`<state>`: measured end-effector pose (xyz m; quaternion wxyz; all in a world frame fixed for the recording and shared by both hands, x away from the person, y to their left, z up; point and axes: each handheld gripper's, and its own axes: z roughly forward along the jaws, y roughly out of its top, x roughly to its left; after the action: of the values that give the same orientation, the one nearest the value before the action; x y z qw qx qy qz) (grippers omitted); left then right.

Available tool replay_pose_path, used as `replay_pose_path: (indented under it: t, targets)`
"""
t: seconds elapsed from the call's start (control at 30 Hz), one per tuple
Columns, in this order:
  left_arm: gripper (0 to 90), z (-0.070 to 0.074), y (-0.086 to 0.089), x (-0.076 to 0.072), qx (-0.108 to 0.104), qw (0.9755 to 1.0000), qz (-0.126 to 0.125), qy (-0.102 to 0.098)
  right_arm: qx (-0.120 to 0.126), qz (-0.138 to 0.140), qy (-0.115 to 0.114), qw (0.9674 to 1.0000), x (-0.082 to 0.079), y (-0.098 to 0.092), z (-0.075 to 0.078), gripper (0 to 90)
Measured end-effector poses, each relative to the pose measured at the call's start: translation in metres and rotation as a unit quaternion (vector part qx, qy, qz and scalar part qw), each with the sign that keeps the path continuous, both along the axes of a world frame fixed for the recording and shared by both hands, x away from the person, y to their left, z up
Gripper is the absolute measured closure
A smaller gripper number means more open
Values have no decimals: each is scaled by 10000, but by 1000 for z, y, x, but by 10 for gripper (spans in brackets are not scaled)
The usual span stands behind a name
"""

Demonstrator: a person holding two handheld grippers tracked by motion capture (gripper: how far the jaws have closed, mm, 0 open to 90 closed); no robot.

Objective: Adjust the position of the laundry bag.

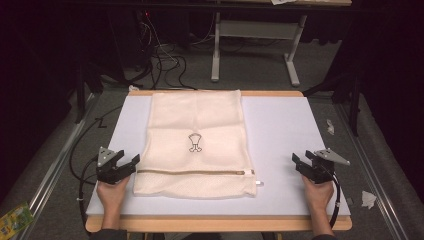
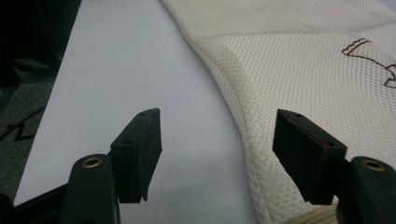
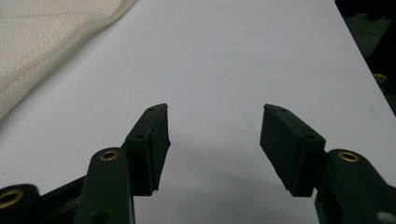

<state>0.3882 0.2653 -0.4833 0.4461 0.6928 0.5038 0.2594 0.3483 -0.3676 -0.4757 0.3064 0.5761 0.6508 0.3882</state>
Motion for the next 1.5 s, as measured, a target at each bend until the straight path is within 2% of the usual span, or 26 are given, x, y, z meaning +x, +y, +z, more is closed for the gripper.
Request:
replay_pose_path:
  t: [0.17,0.33,0.5,0.77,0.83,1.17,1.37,1.5]
  targets:
    - [331,0,1,0,-14,10000,-15,-4,34,15,2,10000,0,-1,0,423]
    - [335,0,2,1,-24,10000,-49,82,15,15,16,10000,0,0,0,414]
    - [331,0,4,4,-164,9996,-107,202,16,52,42,10000,1,0,0,405]
    - [312,2,3,8,-173,9990,-230,344,68,-3,260,9996,7,-2,2,435]
    - [313,4,2,8,-154,9990,-239,345,172,-17,281,9995,7,-1,4,442]
    - [314,13,-1,6,-199,9982,-383,425,238,159,296,9992,10,8,10,464]
    - [328,14,-7,6,-95,9973,-441,578,272,382,337,9983,12,18,14,475]
    - [325,16,-10,6,-134,9967,-483,634,305,493,417,9974,14,27,17,479]
